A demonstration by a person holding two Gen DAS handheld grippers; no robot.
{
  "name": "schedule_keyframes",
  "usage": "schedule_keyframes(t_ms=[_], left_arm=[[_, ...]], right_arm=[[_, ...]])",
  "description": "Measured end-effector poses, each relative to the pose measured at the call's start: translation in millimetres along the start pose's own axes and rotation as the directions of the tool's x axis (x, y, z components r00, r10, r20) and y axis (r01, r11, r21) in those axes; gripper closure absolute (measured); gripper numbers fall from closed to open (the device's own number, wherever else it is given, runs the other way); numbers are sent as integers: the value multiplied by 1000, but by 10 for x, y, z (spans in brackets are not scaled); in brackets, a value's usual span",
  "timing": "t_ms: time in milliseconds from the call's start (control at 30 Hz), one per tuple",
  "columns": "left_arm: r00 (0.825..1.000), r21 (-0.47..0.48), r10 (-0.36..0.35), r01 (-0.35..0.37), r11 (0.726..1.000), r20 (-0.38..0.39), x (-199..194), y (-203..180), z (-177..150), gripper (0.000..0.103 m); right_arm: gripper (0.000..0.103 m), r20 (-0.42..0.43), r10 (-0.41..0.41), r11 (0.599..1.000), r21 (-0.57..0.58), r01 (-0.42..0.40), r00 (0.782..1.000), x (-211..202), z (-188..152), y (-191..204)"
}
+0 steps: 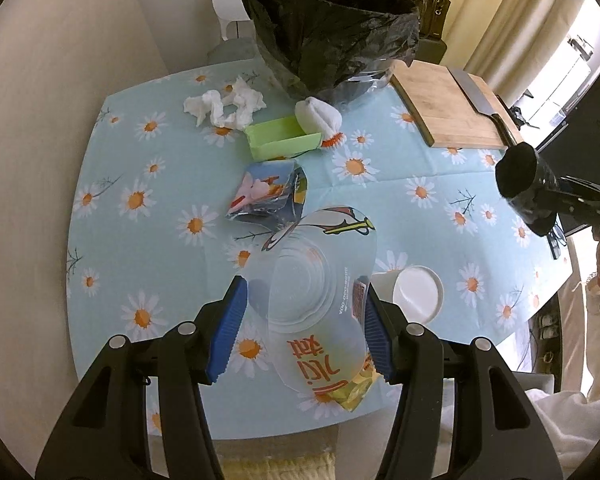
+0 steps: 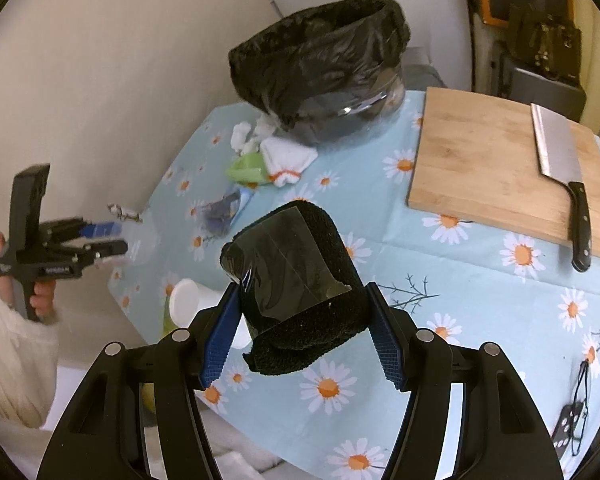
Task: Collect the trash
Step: 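Carry the black item with right tool while left tool carries the cup to the bin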
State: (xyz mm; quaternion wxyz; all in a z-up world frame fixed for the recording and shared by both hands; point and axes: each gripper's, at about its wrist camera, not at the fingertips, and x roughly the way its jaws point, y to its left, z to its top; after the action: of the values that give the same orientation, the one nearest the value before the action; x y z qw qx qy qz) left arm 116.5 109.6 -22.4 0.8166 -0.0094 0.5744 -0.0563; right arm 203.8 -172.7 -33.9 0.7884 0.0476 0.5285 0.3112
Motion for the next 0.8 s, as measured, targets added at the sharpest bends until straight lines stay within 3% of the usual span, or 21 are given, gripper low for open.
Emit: schedule_keyframes(t_ms=[200, 533, 800], left_arm=[[1000, 21, 18, -19, 1000, 5, -22, 68, 7, 47], [1000, 102, -21, 21, 995, -5, -14, 271, 194, 47], [997, 208, -67, 58, 976, 35, -71, 451, 356, 47]], right_arm=[[45, 31, -11, 996, 89, 8, 999, -48, 43, -102], [45, 126, -45, 977, 211, 17, 991, -154, 86, -22], [45, 172, -152, 948, 303, 94, 973, -146, 90, 197]])
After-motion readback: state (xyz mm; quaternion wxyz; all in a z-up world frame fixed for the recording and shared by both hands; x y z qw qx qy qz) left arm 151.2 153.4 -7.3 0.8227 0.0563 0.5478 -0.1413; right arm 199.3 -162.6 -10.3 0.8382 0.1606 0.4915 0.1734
